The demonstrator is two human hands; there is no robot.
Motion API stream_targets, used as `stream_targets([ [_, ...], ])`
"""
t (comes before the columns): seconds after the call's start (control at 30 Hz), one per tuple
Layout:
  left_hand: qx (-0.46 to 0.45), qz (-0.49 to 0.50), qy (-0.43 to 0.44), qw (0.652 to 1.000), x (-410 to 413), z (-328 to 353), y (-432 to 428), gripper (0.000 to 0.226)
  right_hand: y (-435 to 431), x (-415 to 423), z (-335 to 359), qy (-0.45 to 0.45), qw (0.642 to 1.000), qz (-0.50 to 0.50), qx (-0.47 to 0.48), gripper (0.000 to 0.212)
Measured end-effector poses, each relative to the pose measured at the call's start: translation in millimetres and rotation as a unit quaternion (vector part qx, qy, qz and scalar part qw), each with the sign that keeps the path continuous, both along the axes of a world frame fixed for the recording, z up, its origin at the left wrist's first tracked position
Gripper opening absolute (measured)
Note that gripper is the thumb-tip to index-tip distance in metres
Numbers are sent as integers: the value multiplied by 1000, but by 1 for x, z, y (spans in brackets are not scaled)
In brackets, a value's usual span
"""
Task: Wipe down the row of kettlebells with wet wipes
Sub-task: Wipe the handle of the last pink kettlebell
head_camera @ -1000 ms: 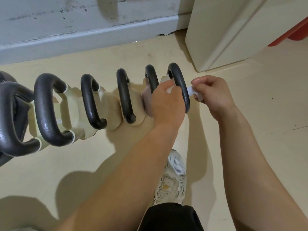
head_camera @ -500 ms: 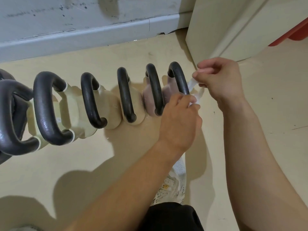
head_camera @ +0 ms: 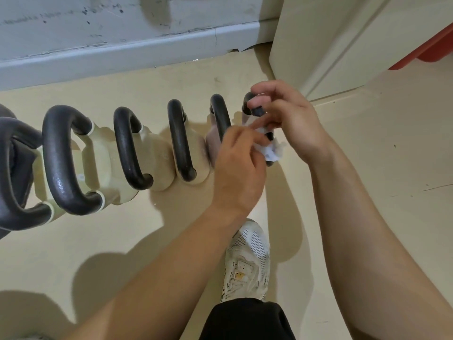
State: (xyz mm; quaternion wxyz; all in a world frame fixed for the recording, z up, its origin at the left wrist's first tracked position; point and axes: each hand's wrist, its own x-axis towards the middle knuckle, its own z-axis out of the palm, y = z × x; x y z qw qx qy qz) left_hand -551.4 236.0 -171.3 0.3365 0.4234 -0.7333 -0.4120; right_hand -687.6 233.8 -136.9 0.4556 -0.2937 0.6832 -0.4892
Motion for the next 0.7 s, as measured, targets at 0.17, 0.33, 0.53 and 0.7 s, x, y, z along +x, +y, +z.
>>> stream_targets([
  [0.17, 33, -29, -104, 994, -13, 13, -19, 37, 4, 3, -8, -153, 977, -129, -70, 33],
  [0.33, -25, -64, -238, 969, -21, 16, -22, 27, 21, 3, -18, -171, 946, -261, -86, 27],
  [0.53, -3, -87, -285, 955, -20, 18, -22, 19, 67, 32, -44, 134, 965, -223, 10, 7],
  [0.7, 172, -30, -197, 965, -24, 4, -14, 32, 80, 58, -67, 123, 964, -234, -10, 21],
])
